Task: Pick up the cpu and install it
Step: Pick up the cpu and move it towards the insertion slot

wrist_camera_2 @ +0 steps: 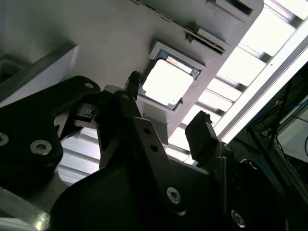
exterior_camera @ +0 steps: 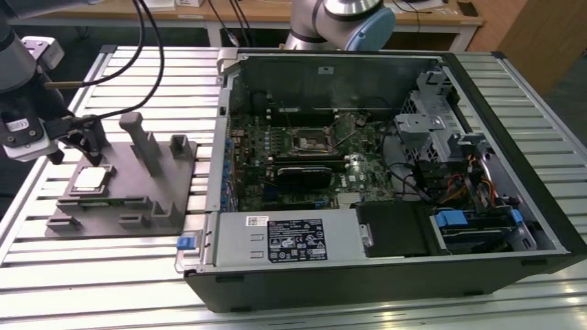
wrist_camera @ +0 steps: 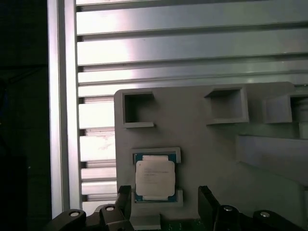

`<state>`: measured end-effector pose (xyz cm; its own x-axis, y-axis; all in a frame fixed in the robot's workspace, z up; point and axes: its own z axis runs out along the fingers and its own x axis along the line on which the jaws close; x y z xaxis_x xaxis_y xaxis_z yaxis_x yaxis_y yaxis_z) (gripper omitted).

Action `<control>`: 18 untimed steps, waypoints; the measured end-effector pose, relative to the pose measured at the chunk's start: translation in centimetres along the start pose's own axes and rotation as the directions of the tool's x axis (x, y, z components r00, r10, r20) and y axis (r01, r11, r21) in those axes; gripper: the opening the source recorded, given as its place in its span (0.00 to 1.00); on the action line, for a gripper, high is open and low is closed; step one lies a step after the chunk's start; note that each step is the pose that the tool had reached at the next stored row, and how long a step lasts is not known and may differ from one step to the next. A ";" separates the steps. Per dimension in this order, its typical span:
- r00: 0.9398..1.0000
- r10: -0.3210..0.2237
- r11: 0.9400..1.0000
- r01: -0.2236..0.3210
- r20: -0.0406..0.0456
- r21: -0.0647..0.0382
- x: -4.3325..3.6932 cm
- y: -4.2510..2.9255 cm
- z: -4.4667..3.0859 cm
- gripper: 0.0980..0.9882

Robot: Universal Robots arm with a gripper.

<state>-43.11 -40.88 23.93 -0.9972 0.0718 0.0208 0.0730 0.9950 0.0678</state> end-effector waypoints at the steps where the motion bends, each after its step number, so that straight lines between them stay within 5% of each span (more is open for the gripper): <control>1: 1.000 0.000 1.000 0.000 0.000 0.000 0.10 -0.02 0.18 0.63; 18: 1.000 0.000 1.000 0.000 -0.002 0.000 0.50 -0.20 2.78 0.63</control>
<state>-43.67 -40.85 21.15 -0.9972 0.0718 0.0226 0.0732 0.9950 0.0676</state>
